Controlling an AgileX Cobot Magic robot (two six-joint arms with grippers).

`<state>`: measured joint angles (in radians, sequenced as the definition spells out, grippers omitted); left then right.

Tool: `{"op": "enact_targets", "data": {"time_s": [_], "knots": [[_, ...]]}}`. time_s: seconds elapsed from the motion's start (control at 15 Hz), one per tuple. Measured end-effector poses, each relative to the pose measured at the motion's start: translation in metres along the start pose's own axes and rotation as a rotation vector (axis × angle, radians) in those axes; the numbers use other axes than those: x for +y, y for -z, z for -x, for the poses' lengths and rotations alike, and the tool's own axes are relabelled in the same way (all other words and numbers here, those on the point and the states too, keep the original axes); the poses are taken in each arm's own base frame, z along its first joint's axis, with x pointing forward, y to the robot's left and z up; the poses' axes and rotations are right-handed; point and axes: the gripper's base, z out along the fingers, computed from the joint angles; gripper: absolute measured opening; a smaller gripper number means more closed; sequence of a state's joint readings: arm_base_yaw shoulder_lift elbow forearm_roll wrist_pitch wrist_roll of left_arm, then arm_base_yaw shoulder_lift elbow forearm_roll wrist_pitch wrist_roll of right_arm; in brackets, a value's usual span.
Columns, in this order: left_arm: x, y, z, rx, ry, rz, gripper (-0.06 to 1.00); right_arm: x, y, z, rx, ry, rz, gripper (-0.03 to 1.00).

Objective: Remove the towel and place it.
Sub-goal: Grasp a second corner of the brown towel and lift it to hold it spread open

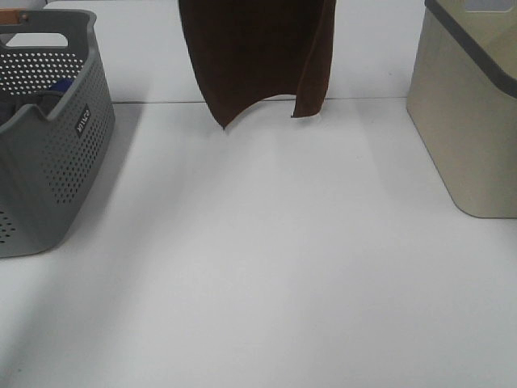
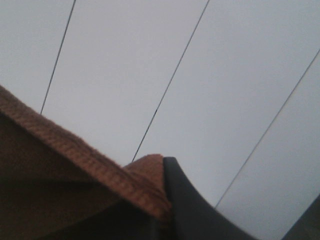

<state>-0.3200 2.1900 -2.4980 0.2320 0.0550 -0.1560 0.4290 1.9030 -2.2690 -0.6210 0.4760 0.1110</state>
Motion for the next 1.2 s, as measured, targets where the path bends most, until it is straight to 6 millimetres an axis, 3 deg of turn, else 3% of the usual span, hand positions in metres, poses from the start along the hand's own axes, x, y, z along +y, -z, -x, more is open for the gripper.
{"op": "enact_targets", "data": {"time_s": [0.13,0.33,0.53,0.87,1.0,1.2], "knots": [[0.001,-0.001,-0.018,0.143,0.001,0.019,0.0,0.001,-0.007,-0.018,0.128,-0.004,-0.007,0.0],[0.0,0.002,-0.062,0.452,0.052,0.045,0.0,0.018,-0.019,-0.055,0.361,-0.028,0.025,0.0],[-0.002,0.016,-0.099,0.771,0.09,0.065,0.0,0.04,-0.027,-0.09,0.582,-0.05,0.113,0.0],[-0.008,0.043,-0.143,1.2,0.135,0.07,0.0,0.076,-0.031,-0.147,0.931,-0.037,0.27,0.0],[-0.01,0.048,-0.153,1.283,0.154,0.061,0.0,0.083,-0.031,-0.154,0.966,-0.037,0.312,0.0],[-0.013,0.057,-0.151,1.326,0.187,0.039,0.0,0.094,-0.022,-0.165,1.031,-0.081,0.385,0.0]]}}
